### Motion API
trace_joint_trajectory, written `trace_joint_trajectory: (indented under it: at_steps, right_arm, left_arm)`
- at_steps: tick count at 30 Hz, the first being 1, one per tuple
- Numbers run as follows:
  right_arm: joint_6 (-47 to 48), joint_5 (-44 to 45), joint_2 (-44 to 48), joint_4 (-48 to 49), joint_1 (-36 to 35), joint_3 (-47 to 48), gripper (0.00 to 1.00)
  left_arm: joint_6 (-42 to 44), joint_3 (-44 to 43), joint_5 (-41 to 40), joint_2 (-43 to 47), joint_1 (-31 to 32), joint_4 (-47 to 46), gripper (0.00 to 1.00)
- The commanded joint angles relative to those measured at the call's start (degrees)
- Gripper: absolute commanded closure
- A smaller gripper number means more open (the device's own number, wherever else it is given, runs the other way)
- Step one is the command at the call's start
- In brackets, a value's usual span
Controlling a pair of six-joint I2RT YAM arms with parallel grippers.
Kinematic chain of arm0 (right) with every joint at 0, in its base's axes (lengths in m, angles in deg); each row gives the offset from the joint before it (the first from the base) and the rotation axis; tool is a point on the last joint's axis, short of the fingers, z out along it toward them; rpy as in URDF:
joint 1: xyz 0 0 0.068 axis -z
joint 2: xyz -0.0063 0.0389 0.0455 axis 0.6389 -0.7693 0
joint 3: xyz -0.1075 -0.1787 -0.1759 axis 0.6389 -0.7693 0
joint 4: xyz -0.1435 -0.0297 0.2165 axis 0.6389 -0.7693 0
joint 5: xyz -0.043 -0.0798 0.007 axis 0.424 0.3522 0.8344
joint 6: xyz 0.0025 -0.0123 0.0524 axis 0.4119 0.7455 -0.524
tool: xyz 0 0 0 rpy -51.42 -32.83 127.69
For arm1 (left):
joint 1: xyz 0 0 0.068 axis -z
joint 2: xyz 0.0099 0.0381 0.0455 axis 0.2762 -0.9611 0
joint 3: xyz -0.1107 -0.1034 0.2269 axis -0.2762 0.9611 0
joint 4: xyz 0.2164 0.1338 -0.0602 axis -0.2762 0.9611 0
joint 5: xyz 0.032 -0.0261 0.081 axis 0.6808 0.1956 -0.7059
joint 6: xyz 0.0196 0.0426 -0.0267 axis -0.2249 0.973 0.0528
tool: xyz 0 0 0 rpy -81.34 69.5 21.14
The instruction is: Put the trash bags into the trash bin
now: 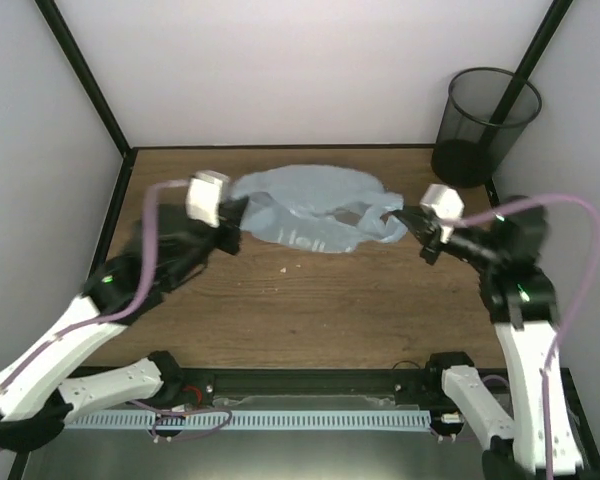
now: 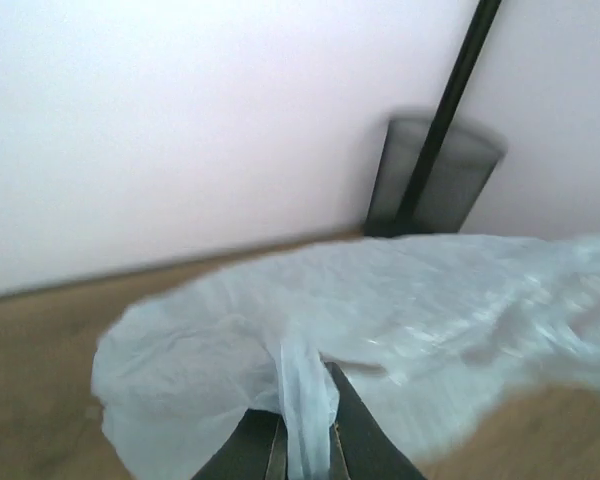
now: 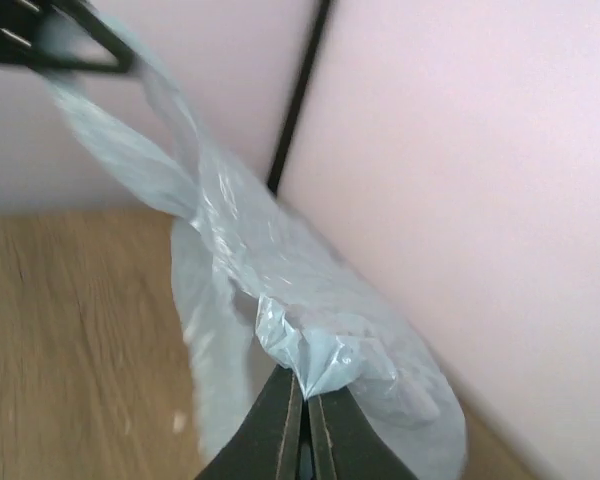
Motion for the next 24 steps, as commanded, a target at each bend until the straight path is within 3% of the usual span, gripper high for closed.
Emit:
trace_joint_trajectory:
  at_steps: [1, 6, 9, 14, 17, 20, 22, 24]
  right_arm:
    - [-7.71, -9.19, 2.69, 1.1, -0.14, 4.3, 0.99]
    - [-13.72, -6.82, -0.85, 0.78, -0.14, 7.44, 0.99]
    - [-18.93, 1.79, -3.08, 7.13, -0.14, 3.42, 0.99]
    - [-20.52, 13.18, -16.52, 15.81, -0.14, -0.79, 0.99]
    - [-17.83, 15.99, -30.98, 11.61, -0.07, 11.56, 0.99]
    - [-16.54, 11.15, -39.73, -1.4, 0.44, 37.62, 0.99]
    - [-17.25, 6.88, -39.54, -4.6, 0.56, 52.55, 0.99]
    - [-19.29, 6.26, -33.77, 0.37, 0.56, 57.95, 0.99]
  left_arm:
    - [-2.23, 0.21, -2.86, 1.82, -0.38, -0.35, 0.96]
    - [-6.92, -0.87, -0.81, -1.66, -0.66, 1.34, 0.96]
    - [-13.6, -1.64, -1.84, -8.81, -3.44, 5.91, 0.96]
    - [-15.02, -2.76, 14.67, -21.25, -13.58, 1.85, 0.96]
    - [-13.1, -16.58, 16.17, -28.55, -18.77, 3.19, 0.96]
    - [-9.02, -42.82, 13.47, -36.28, -19.35, 12.15, 0.96]
    - [-6.24, -59.9, 11.77, -39.09, -18.64, 16.92, 0.96]
    - [-3.38, -65.67, 11.18, -36.68, -17.06, 14.39, 0.96]
